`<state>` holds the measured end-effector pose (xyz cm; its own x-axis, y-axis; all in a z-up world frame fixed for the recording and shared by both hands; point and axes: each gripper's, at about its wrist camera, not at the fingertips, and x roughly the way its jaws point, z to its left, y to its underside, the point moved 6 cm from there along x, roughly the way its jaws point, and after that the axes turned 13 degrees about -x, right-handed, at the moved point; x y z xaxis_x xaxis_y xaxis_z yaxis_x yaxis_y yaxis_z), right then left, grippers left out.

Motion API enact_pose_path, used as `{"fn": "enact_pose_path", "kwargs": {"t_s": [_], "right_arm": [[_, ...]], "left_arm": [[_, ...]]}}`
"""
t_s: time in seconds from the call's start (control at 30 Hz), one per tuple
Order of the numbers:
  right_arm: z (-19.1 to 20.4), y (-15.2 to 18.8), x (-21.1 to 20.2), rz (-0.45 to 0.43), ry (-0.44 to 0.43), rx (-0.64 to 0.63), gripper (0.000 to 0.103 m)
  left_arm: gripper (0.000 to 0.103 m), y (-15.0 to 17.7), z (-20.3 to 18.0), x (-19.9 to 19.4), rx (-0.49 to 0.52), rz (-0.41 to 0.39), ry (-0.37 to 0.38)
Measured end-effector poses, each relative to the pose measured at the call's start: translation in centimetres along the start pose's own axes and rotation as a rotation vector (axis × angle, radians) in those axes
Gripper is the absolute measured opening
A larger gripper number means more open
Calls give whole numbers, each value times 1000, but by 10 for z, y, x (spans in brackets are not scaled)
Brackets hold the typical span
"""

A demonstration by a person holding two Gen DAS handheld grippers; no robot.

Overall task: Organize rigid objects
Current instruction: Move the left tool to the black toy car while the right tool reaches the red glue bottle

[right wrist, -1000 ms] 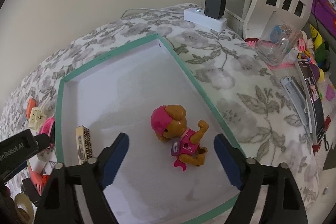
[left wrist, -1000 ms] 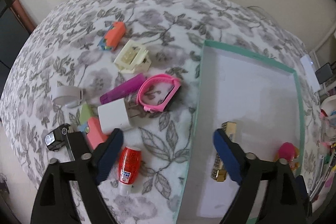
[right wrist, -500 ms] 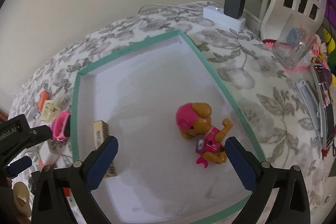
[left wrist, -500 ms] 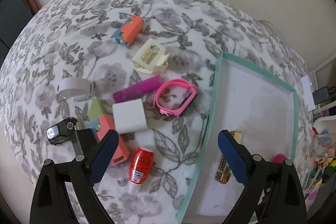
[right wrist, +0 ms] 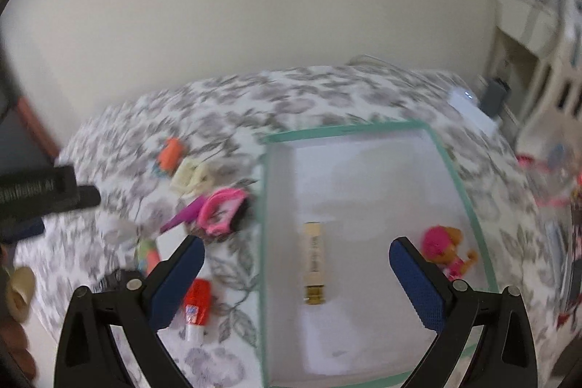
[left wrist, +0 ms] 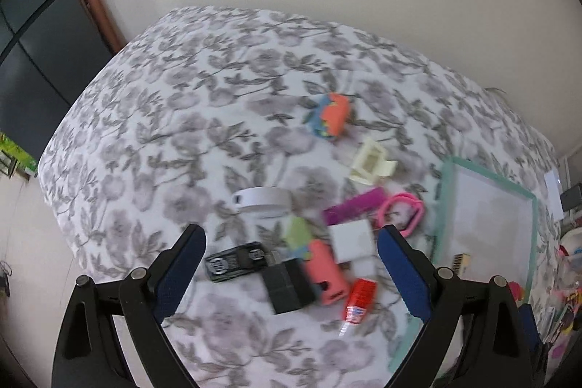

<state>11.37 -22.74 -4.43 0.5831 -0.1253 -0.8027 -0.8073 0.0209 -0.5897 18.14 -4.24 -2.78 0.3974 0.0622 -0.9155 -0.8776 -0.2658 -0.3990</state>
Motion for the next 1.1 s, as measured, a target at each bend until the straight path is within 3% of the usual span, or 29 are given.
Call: {"fn": "enact_pose_path", "kwargs": {"t_s": [0.17,0.27,0.57,0.9,1.1], "right_arm": [[40,7,16,51,-65,-90,103],[58,10,23,75,-111,-114,103],[78,25,46,172,-178,-102,93],[79,34,60,227,-227,-68,77],[83,38,69,258,-233,-74,76]], "left_arm": [[96,-10,37,15,-34,6,-73],[96,-8,62,33,-67,51,-112],[96,5,106,80,-171,183,-112],[96,23,92,110,-177,281,-43],[96,31,84,128,-183,307,-49]]}}
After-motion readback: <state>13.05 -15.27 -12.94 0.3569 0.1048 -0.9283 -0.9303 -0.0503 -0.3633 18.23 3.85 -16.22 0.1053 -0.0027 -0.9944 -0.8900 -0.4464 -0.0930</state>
